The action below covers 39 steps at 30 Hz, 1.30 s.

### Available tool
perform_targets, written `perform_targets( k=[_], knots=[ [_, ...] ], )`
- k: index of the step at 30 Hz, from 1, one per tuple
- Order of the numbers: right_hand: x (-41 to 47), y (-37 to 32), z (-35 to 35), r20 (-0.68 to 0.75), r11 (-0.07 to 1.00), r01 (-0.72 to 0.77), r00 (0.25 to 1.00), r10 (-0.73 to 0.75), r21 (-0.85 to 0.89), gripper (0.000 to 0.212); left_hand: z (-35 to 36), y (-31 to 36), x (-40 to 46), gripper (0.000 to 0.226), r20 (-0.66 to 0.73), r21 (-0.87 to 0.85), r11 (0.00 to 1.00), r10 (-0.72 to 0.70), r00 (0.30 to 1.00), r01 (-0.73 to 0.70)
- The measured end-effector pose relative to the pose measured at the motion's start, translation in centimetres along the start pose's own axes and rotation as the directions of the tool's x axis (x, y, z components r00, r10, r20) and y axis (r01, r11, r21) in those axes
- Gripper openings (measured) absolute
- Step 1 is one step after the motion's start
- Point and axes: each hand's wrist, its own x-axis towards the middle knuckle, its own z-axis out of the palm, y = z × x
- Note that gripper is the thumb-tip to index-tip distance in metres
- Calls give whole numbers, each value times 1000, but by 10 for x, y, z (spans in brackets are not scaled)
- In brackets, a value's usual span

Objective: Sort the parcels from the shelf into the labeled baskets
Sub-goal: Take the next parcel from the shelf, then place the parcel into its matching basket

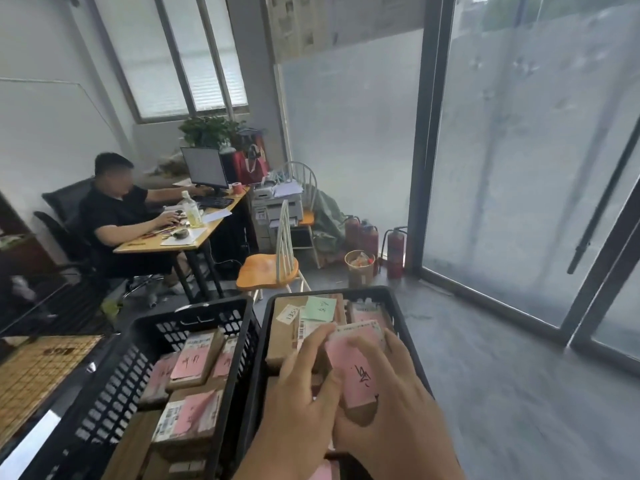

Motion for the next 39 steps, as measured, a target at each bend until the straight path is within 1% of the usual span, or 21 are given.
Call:
perform_targets(
  k=[2, 5, 8, 10, 12, 14, 17, 19, 21, 24, 26, 28, 30, 32, 34, 39],
  knots=[
    [23, 24, 12, -31, 999, -53, 998, 53, -5, 70, 1, -9, 17, 52, 0, 21, 999, -31, 1000, 31],
    [70, 61, 29, -59, 989, -143, 988, 141, -25, 67, -8, -32, 37, 49, -60, 186, 981, -51, 997, 62],
    [120, 87, 49, -44, 980, -187, 982, 185, -67, 74, -22, -63, 57, 42, -180, 426, 900, -18, 984, 94],
    [149, 100, 63, -9, 972, -212, 977, 212, -97, 81, -29, -89, 74, 40, -218, 519, 843, -27, 976, 139],
    [172, 112, 79, 20, 963, -224, 973, 229, -150, 73, -33, -113, 92, 42, -222, 591, 787, -53, 974, 177],
    [187, 123, 95, 53, 953, -226, 969, 241, -201, 67, -33, -134, 105, 46, -196, 661, 720, -104, 975, 210],
    [199, 133, 111, 64, 940, -260, 958, 280, -219, 67, -25, -164, 107, 57, -143, 728, 650, -168, 975, 218],
    [205, 135, 116, 53, 938, -270, 956, 288, -218, 69, -21, -180, 99, 68, -120, 783, 591, -160, 980, 192],
    [209, 136, 118, 52, 935, -270, 956, 289, -229, 68, -20, -189, 97, 72, -139, 804, 562, -139, 981, 193],
    [210, 136, 116, 64, 928, -273, 952, 298, -253, 70, -21, -188, 101, 70, -141, 795, 575, -136, 981, 194],
    [207, 133, 110, 77, 919, -255, 954, 290, -300, 76, -23, -183, 102, 66, -139, 769, 605, -153, 978, 204],
    [203, 124, 99, 72, 904, -172, 974, 216, -392, 80, -26, -175, 103, 59, -173, 706, 666, -170, 970, 242],
    [196, 110, 86, 75, 902, -50, 993, 91, -428, 79, -32, -161, 104, 53, -237, 598, 747, -179, 955, 289],
    [188, 88, 73, 123, 921, 50, 992, -3, -386, 79, -39, -145, 103, 50, -292, 535, 796, -140, 946, 283],
    [179, 65, 62, 174, 934, 130, 982, -75, -334, 80, -47, -127, 100, 51, -318, 507, 827, -84, 944, 244],
    [154, 3, 45, 255, 925, 335, 924, -285, -181, 75, -69, -79, 72, 45, -378, 474, 858, -4, 926, 198]
  ],
)
